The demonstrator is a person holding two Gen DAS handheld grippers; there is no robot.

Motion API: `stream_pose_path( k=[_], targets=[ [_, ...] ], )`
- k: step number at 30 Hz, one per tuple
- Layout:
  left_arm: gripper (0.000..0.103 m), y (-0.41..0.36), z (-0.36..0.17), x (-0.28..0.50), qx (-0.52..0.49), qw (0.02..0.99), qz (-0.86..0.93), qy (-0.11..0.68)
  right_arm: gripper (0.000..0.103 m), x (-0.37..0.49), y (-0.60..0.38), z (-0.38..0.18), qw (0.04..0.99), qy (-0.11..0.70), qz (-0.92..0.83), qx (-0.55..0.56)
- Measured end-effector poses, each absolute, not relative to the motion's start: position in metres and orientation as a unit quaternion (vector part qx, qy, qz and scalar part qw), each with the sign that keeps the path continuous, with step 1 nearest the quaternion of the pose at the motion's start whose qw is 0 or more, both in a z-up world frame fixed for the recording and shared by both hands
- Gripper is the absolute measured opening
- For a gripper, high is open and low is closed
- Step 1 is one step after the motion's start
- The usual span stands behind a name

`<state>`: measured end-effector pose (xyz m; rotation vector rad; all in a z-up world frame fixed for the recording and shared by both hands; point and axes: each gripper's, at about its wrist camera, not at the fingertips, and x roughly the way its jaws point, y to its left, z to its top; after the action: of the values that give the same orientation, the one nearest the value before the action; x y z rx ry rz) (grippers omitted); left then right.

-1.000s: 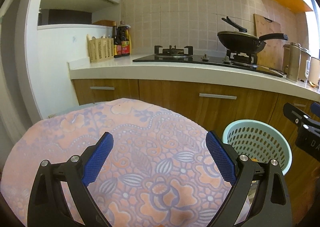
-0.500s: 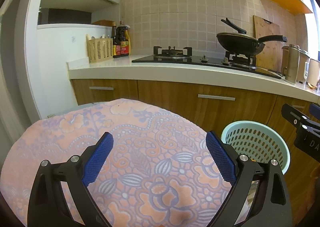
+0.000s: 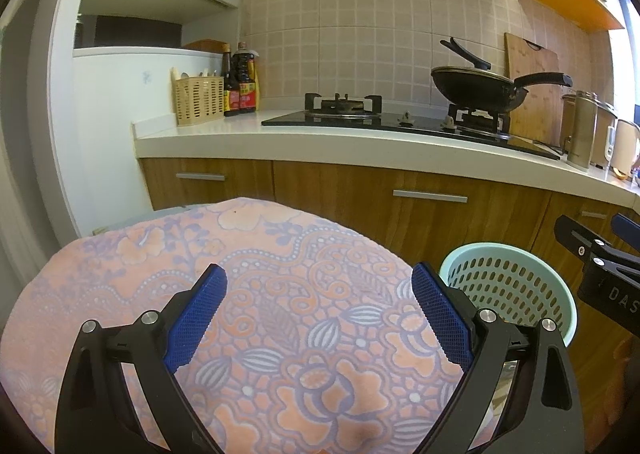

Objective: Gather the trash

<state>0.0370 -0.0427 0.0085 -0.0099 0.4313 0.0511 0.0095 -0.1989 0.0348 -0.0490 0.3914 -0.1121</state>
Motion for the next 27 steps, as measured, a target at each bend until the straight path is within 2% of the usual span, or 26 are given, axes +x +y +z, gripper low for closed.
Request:
stream_pose_path(
  k=[27],
  targets=[
    [0.091, -0.0503, 0.0084, 0.0356, 0.005, 0.976, 0.018, 0.216, 0.095, 0.0077, -0.2021, 0.0388, 0.98, 0.187, -0.059, -0.017]
  ],
)
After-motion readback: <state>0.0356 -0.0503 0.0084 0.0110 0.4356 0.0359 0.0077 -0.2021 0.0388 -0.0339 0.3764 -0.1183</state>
